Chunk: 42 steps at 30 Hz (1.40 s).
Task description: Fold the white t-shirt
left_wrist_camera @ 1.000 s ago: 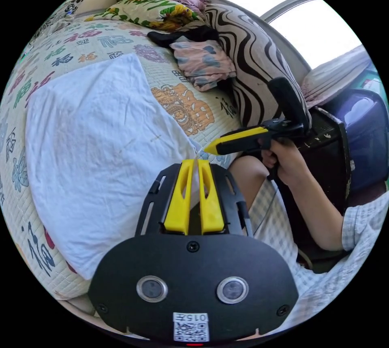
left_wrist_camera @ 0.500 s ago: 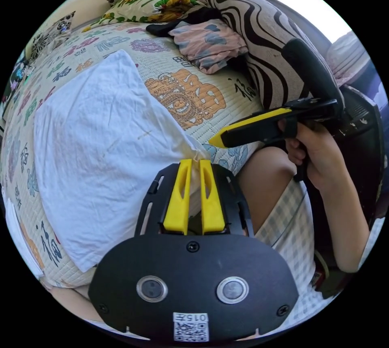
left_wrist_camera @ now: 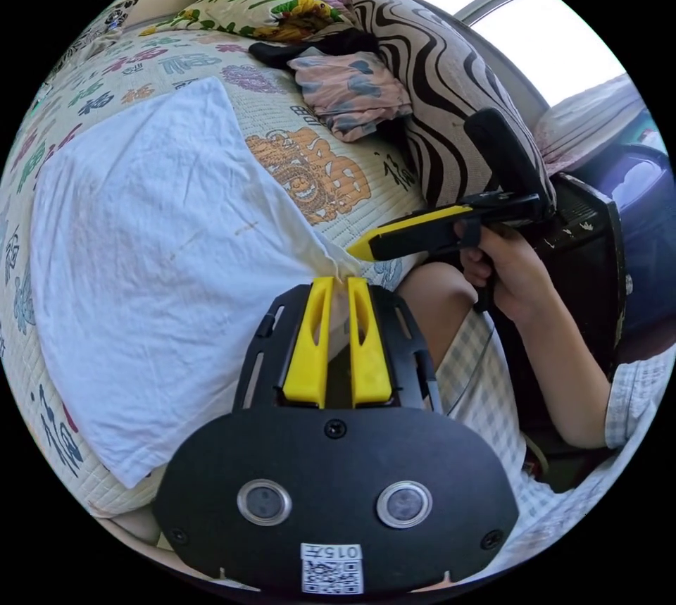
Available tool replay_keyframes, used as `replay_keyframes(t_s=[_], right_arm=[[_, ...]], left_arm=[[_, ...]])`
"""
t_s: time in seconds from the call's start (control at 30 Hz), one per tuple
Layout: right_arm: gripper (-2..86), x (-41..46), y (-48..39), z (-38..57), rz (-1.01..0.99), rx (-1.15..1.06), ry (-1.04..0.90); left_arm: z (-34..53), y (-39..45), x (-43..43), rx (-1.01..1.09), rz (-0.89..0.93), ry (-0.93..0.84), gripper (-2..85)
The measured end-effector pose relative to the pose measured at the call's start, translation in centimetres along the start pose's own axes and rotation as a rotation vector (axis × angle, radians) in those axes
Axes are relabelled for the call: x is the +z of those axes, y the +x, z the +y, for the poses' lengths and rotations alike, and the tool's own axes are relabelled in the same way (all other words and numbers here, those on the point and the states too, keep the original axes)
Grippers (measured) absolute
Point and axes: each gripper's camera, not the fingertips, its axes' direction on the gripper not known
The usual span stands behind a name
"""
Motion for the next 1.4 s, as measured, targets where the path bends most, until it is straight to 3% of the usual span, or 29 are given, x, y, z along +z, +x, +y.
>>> replay_keyframes(t_s=[0.3,0.57,0.8,1.0,1.07,1.13,1.4], right_arm=[[-0.6,0.7,-0.1,-1.2,-0.008,0.008,-0.013],[-0.6,1.8,-1.7,-3.2,-0.047,-0.07,-0.036],[-0.6,5.7,-3.9,-6.0,0.037,-0.158,-0.267],[-0.6,1.8,-3.4,-7.5,0.078,-0.11,0.008],[-0.6,2.9,-2.7,-8.8,0.061,-0.104,-0.033],[-0.6,5.4,-2.6,-10.1,0.035,-0.136,-0.206],[-0.6,-0.2,-1.7,-10.0,0.122,-0.091,-0.037]], left_arm=[[-0.4,-1.4,-1.2,0.002,-0.006,0.006,-0.6],[1.0,-6.6,-8.5,-0.099,0.139,0.164,-0.8],[1.0,-8.5,-10.2,-0.091,0.194,0.169,-0.8],[0.2,-9.3,-11.5,-0.055,0.215,0.177,-0.8],[-0.2,-9.9,-11.8,-0.056,0.224,0.169,-0.8],[-0.5,-10.5,-11.9,-0.063,0.236,0.159,-0.7],[-2.6,-11.0,-8.4,-0.001,0.178,0.022,1.9]])
